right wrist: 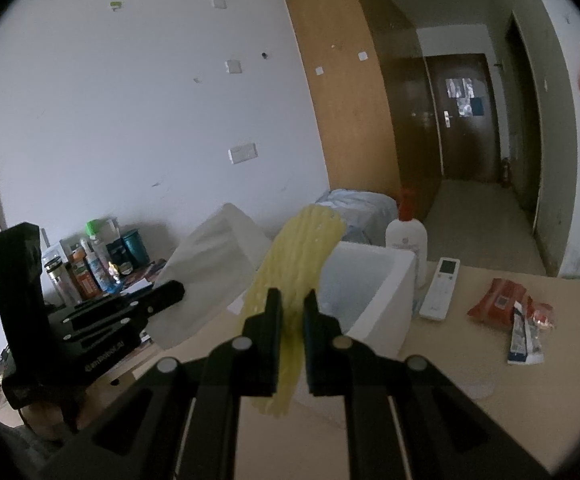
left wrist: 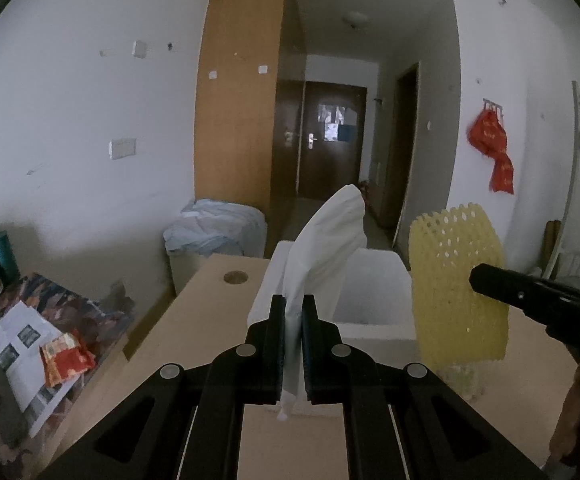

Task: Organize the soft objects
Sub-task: 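Carry the white tissue and yellow mesh sleeve over to the white foam box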

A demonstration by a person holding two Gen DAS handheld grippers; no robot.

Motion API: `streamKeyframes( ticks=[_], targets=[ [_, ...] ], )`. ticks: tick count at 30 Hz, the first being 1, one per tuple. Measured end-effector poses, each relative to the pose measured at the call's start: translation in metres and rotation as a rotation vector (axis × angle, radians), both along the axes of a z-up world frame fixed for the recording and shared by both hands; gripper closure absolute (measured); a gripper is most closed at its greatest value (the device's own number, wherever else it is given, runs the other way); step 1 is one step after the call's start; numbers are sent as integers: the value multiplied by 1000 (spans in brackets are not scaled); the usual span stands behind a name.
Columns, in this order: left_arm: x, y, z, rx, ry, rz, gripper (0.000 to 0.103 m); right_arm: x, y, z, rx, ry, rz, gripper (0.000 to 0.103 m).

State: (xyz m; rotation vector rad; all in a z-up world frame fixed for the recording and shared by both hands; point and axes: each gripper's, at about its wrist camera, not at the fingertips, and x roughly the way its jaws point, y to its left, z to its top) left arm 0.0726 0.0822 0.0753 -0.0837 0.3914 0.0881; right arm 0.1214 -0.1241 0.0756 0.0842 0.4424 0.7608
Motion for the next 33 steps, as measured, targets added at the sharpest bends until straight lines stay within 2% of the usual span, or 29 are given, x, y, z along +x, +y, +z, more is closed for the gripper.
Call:
streamKeyframes(
  ticks=[13, 33],
  targets=[
    [39, 2, 11, -1, 13, -24, 95, 38, 4, 11, -8, 9, -34, 90],
    [96, 10, 3, -14, 61, -76, 95, 73, 23, 7, -32, 43, -47, 90]
  ],
)
